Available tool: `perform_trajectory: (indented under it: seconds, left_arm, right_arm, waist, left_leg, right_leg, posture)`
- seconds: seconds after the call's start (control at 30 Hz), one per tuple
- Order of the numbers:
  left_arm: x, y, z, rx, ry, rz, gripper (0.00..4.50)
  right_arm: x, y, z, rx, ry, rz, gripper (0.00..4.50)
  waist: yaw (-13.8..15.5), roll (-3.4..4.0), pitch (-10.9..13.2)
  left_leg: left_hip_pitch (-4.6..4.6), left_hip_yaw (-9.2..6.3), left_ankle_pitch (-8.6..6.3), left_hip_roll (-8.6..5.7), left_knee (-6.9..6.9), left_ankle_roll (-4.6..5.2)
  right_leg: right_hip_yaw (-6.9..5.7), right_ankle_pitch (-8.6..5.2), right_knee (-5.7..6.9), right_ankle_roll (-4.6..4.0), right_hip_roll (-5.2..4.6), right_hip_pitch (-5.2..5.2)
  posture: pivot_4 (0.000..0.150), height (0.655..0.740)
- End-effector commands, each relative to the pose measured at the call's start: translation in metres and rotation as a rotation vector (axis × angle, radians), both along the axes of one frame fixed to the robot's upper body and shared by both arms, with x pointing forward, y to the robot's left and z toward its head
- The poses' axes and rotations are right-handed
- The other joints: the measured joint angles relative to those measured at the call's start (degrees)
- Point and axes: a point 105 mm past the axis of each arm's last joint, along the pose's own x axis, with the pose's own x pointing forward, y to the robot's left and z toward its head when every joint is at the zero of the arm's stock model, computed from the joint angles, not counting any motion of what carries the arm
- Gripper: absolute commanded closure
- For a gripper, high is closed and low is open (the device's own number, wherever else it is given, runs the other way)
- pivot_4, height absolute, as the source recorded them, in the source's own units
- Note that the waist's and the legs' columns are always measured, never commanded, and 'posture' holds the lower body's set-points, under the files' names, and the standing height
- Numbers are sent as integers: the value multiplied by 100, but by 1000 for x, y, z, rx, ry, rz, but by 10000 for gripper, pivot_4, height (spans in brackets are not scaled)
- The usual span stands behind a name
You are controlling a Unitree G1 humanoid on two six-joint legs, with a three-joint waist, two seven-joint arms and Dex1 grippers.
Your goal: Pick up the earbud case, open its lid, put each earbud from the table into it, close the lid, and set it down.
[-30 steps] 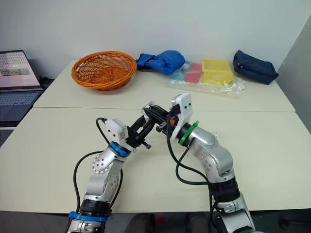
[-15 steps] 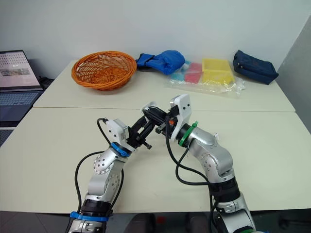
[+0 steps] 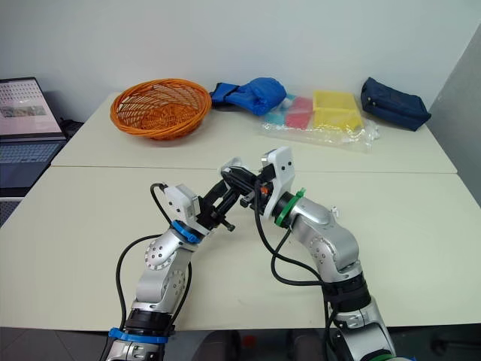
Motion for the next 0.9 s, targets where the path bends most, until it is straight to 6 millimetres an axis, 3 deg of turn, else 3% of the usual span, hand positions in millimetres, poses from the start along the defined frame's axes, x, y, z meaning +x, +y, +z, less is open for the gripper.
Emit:
perform_trajectory:
  seconds: [0.03, 0.07, 0.57, 0.9]
  left_arm:
    - [-5, -3, 18, -18, -76, -10, 37526]
    - [-5, -3, 18, -18, -76, -10, 37526]
    - [-4, -5, 20, -21, -76, -14, 37526]
    - [-4, -5, 21, -21, -76, -13, 37526]
  right_arm:
    - [-1, 1, 8, -1, -35, 1, 26908]
    - [-1, 1, 8, -2, -39, -1, 23714]
    - [1, -3, 15, 11, -75, -12, 23714]
    - [-13, -2, 33, 54, -120, 56, 23714]
  waist:
    - [0, 0, 0]
    - [-1, 0, 0]
    - [-1, 0, 0]
    - [-3, 0, 0]
  left_leg:
    - [0, 0, 0, 0, 0, 0]
    - [0, 0, 0, 0, -1, 0]
    - [-5, -1, 0, 0, -2, 0]
    - [-7, -2, 0, 0, -4, 0]
  right_leg:
    - [0, 0, 0, 0, 0, 0]
    - [-1, 0, 0, 0, 0, 0]
    - [-2, 0, -5, 0, 0, -1]
    - [-2, 0, -8, 0, 0, -3]
  posture:
    - [1500, 7400]
    - [1500, 7400]
    - [1500, 7400]
    - [1500, 7400]
